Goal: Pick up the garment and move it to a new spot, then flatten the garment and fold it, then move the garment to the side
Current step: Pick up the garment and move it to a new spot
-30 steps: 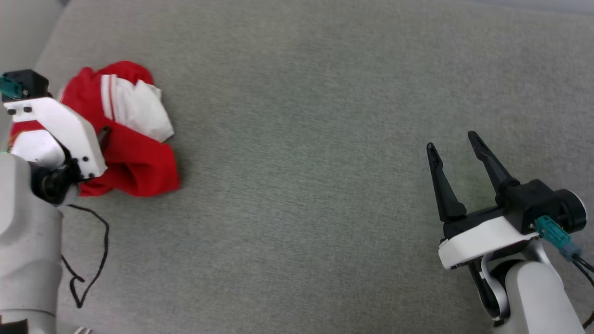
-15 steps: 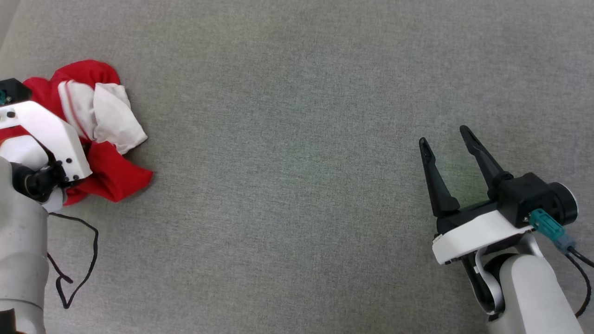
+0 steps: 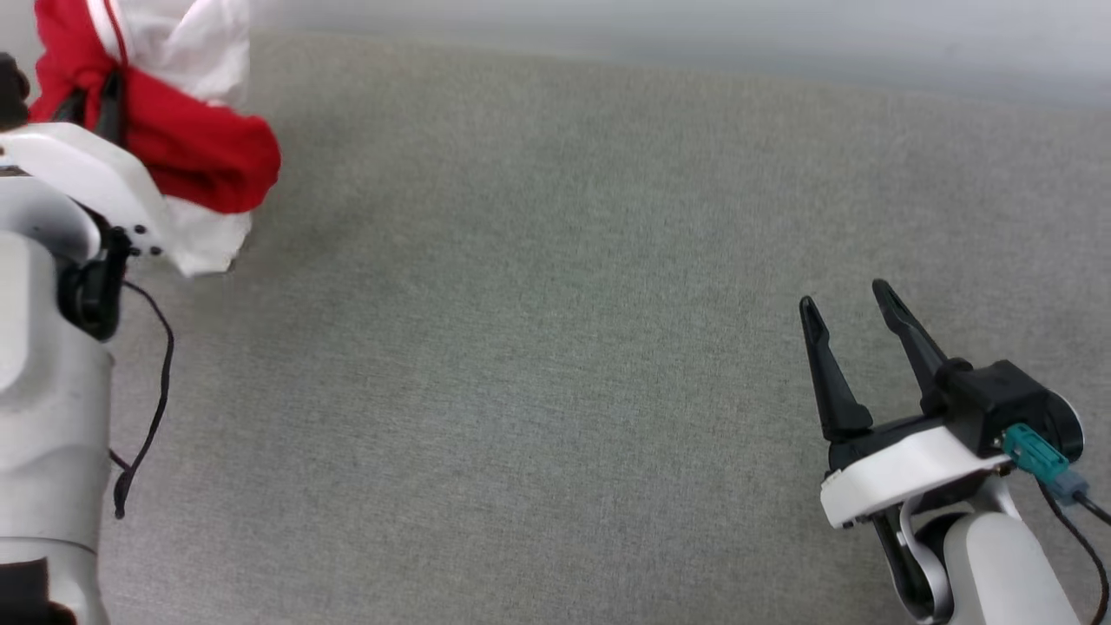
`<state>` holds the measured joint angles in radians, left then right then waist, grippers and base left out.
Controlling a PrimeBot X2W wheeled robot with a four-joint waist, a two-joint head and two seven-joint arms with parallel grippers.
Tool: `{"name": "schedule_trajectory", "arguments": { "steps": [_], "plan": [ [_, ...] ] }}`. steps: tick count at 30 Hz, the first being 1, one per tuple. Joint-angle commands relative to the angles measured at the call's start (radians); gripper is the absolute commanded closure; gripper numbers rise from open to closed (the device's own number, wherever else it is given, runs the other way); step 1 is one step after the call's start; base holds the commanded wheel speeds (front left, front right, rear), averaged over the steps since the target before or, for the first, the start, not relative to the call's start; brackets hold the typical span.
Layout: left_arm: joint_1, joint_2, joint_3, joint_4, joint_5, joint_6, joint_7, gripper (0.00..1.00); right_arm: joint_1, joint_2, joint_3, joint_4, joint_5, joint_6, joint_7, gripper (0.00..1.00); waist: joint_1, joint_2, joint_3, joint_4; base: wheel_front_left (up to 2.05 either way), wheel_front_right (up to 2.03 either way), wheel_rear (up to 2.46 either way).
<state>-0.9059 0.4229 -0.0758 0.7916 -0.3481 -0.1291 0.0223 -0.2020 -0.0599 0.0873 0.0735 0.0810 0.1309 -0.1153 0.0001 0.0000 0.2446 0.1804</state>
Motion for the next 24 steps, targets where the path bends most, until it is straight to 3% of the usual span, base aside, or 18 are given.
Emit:
{"name": "schedule_trajectory", "arguments": {
  "steps": [1, 9, 19, 24],
  "plan": [
    [-0.002, -0.012, -0.013, -0.014, 0.010, -0.002, -0.048, 1.00, 0.023, 0.004, -0.006, 0.003, 0.007, 0.000, -0.004, 0.00, -0.0001, 0.0000, -0.062, 0.003, 0.00, 0.00, 0.00],
    [0.063, -0.092, -0.101, -0.142, 0.008, -0.002, -0.222, 1.00, 0.087, 0.010, -0.024, -0.008, 0.028, 0.000, 0.002, 0.00, -0.0001, 0.0000, -0.175, -0.071, 0.00, 0.00, 0.00],
    [0.267, -0.204, -0.187, -0.351, -0.018, 0.011, -0.244, 1.00, 0.162, 0.010, -0.047, -0.035, 0.040, 0.000, 0.035, 0.00, -0.0001, 0.0000, -0.246, -0.226, 0.00, 0.00, 0.00],
    [0.394, -0.295, -0.263, -0.401, -0.038, 0.017, -0.222, 1.00, 0.194, 0.010, -0.068, -0.062, 0.033, 0.000, 0.060, 0.00, -0.0001, 0.0000, -0.239, -0.298, 0.00, 0.00, 0.00]
  ]
}}
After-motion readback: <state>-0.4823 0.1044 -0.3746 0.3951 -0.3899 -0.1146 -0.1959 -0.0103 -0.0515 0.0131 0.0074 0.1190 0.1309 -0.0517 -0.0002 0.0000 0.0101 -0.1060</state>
